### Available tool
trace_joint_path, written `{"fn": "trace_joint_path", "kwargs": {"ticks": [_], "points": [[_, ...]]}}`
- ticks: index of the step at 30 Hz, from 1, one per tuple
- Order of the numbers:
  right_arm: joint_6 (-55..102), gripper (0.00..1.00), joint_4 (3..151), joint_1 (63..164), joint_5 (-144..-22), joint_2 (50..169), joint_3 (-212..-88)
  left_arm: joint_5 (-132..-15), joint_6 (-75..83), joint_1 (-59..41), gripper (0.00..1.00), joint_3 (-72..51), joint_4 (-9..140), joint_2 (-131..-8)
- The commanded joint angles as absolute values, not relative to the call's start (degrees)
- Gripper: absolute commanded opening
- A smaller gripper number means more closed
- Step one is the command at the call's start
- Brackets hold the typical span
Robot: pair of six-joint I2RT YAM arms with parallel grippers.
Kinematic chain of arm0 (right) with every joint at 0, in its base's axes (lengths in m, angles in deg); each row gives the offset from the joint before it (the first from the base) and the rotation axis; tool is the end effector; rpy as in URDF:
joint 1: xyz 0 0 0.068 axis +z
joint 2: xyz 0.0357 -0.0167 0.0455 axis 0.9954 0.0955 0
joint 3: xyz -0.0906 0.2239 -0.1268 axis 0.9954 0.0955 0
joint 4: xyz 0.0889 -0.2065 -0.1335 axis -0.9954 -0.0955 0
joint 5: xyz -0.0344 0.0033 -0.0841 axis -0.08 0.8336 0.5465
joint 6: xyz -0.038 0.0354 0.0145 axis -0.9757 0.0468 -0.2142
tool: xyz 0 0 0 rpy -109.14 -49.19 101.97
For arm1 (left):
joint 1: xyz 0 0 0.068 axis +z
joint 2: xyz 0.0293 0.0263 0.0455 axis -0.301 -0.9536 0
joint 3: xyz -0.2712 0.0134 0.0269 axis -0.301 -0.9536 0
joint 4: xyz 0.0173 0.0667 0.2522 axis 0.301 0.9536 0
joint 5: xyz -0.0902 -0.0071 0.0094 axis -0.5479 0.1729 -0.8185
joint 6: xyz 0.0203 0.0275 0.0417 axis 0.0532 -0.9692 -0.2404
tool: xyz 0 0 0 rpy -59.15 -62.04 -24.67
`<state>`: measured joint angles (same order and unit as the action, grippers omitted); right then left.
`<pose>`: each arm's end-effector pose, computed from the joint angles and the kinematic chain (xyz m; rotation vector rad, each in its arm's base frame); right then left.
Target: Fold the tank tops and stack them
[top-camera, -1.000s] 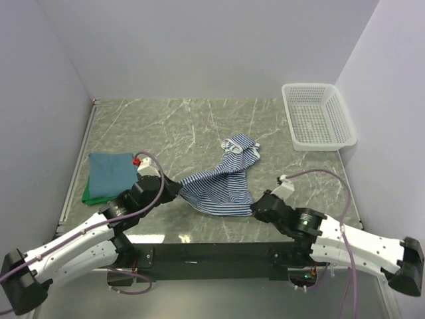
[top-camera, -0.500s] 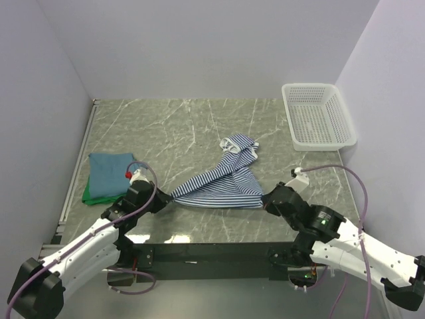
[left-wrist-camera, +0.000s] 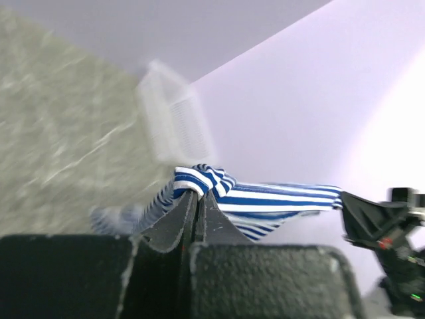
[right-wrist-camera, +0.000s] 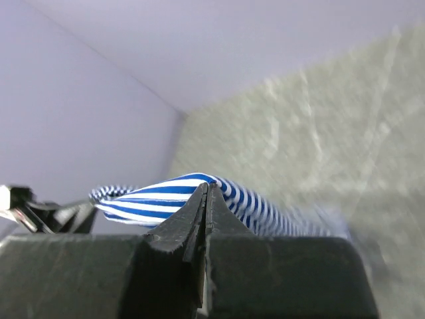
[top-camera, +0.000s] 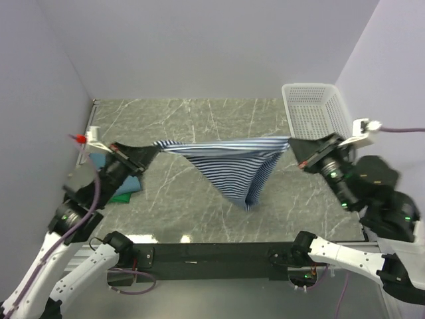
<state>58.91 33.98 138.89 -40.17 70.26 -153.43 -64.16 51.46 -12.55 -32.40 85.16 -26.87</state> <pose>0.0651 0.0556 0.4745 0.2899 1.6887 0.7616 0.1063 -0.0608 0.3891 -0.4464 1.6361 -1.1934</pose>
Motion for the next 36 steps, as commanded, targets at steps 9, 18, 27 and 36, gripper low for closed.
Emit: {"fn": "trace_joint_path", "kwargs": {"ticks": [9, 18, 27, 36], "points": [[46.2, 0.0, 35.8, 138.5, -38.8, 81.0, -177.7, -60.5, 60.7, -12.3, 0.01, -20.4, 77.3, -27.9], [42.4, 0.0, 45.3, 123.4, -56.8, 92.0, -177.0, -58.8, 57.5, -10.3, 0.01, -19.1, 64.2, -42.3], [45.1, 0.0, 50.4, 104.7, -78.9, 113.0, -199.1, -85.8, 63.6, 6.6, 0.01, 2.4, 45.0, -72.3], [45.4, 0.0, 56.2, 102.5, -79.1, 101.2, -174.4, -89.3, 61.4, 11.9, 0.01, -7.8, 50.8, -61.5]]}}
